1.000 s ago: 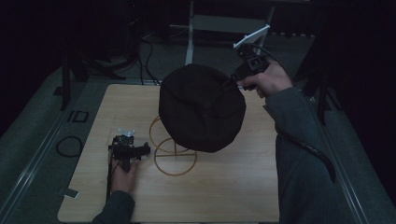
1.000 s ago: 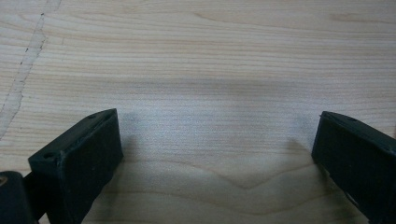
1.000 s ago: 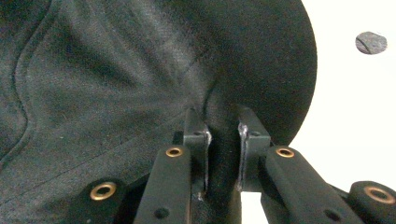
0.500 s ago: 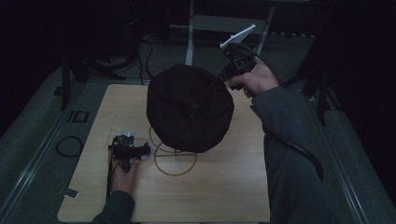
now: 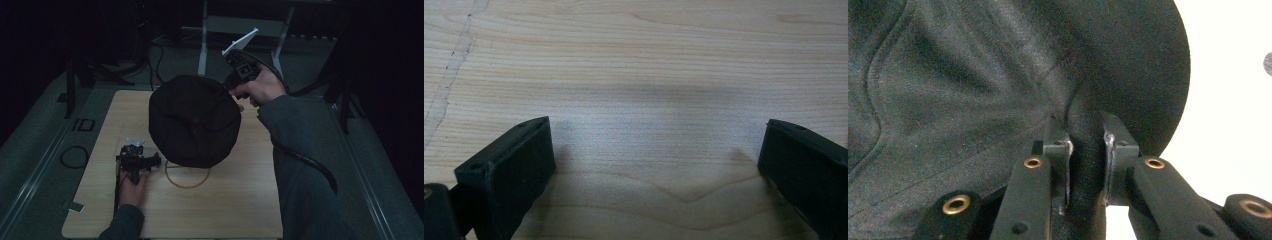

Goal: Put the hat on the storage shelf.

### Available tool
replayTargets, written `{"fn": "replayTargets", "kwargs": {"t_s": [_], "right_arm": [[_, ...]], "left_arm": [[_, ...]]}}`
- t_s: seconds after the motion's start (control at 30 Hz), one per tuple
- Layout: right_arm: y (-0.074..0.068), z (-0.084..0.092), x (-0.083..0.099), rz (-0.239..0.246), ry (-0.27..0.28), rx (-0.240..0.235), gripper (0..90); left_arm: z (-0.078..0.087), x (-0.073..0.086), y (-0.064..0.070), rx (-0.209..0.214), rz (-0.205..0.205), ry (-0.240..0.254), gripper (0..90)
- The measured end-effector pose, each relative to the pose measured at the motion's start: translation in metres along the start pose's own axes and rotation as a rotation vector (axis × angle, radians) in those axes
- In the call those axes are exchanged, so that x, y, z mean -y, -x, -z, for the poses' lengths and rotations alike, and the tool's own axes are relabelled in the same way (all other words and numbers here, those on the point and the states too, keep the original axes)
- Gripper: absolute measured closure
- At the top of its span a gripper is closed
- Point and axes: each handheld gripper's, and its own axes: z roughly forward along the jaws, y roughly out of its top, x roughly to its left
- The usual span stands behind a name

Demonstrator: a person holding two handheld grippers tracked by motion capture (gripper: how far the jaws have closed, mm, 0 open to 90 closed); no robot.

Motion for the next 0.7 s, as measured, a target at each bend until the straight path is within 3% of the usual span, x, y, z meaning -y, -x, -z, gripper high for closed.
{"fn": "replayTargets", "kwargs": {"t_s": [0.7], "right_arm": [[-0.002,-0.024,0.006,0.022,-0.030,0.028,76.0]], "left_arm": [[0.000,0.000,0.000,0.001,-0.002,-0.001,1.2]]}}
